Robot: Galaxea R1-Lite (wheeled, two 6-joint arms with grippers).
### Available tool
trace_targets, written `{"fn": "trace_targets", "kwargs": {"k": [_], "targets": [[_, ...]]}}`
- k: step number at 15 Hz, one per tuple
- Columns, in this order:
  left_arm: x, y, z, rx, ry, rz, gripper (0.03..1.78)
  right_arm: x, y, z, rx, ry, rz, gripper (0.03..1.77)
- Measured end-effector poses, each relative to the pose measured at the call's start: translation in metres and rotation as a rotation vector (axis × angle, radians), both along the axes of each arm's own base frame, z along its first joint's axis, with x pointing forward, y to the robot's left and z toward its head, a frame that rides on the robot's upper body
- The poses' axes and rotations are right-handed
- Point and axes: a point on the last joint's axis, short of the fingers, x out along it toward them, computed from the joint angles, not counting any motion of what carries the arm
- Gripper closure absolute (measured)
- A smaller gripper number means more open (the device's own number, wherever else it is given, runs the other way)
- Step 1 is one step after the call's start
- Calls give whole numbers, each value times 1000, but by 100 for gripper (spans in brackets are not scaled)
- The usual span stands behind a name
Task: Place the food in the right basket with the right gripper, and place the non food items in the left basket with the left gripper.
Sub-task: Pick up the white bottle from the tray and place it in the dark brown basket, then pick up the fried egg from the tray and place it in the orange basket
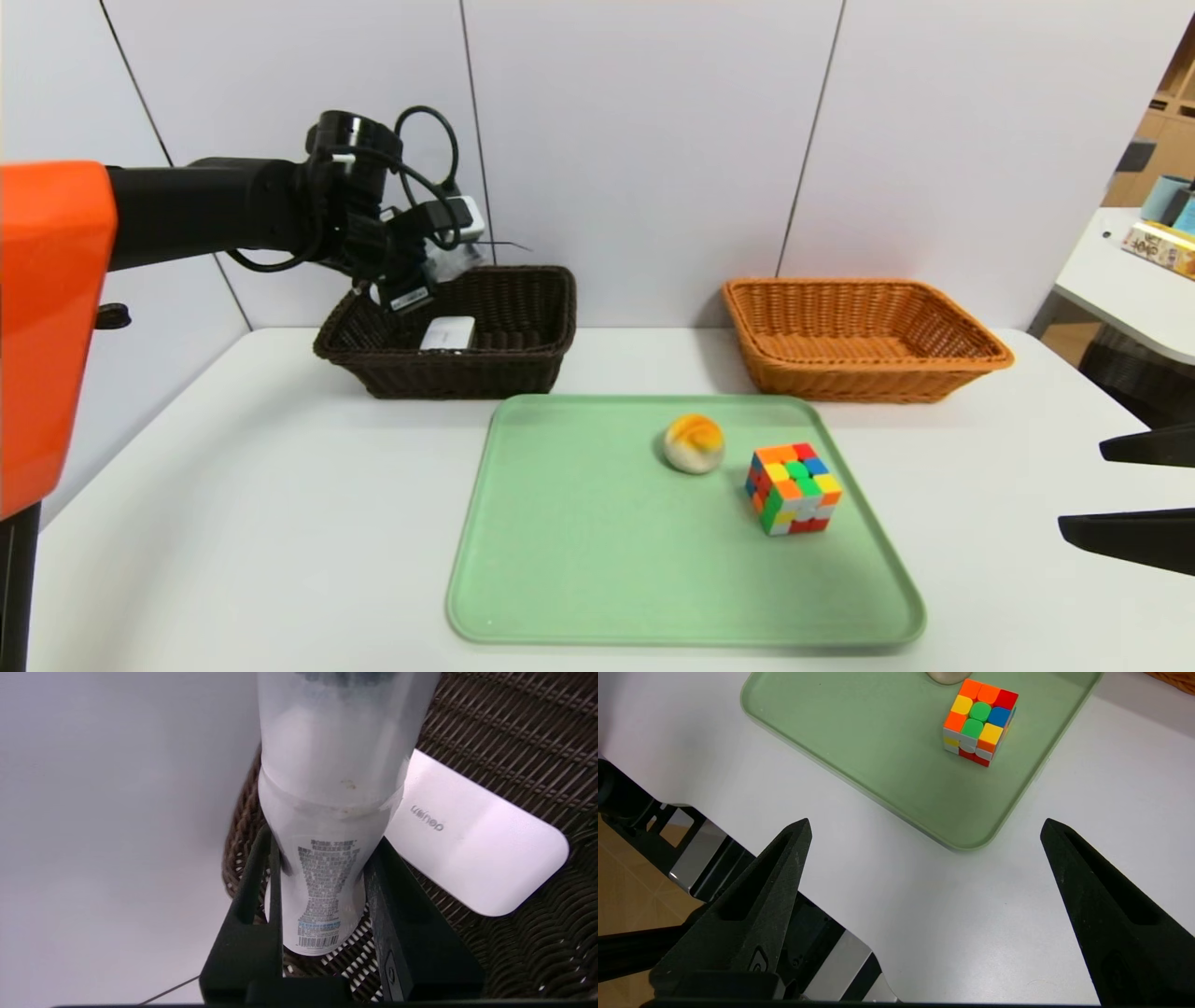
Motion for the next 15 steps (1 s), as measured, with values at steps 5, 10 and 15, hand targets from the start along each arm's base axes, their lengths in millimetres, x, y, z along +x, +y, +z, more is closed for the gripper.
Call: {"fn": "trace_targets", "kwargs": {"k": [5, 10, 15], "targets": [[5, 0, -20, 16, 88, 4, 105, 0, 0, 0, -1, 1, -4, 10], [4, 0, -15, -15, 75, 19, 60, 0, 0, 0, -1, 4, -4, 10], [-13, -6, 18, -143, -5, 64, 36, -1, -1, 0, 2, -2, -4, 10]]}}
